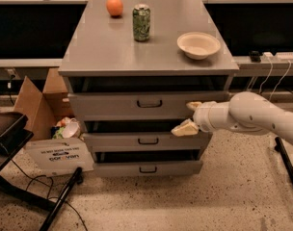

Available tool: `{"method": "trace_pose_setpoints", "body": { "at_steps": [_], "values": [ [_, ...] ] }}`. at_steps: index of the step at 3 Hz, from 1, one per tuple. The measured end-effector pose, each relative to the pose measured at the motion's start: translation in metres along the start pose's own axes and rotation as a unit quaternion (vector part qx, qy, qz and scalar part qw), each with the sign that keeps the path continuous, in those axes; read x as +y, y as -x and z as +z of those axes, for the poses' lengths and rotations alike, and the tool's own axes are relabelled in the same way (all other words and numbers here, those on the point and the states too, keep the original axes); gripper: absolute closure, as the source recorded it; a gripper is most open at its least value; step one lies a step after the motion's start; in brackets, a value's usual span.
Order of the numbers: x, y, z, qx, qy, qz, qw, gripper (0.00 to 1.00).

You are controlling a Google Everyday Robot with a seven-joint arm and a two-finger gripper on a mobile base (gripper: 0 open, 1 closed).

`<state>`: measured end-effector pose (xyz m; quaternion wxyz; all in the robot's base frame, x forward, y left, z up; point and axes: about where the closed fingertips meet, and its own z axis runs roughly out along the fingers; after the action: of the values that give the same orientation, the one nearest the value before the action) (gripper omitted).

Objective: Close top drawer

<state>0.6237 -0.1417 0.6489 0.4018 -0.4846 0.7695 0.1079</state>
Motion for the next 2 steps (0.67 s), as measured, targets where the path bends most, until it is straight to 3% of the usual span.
{"method": "trace_pose_setpoints", "body": {
  "at_steps": [1, 2],
  "values": [
    [0.007, 0.007, -0.010, 0.009, -0.008, -0.014, 0.9998, 0.50],
    [0.043, 0.003, -0.031, 0.075, 0.019, -0.039, 0.9963, 0.74]
  ]
}}
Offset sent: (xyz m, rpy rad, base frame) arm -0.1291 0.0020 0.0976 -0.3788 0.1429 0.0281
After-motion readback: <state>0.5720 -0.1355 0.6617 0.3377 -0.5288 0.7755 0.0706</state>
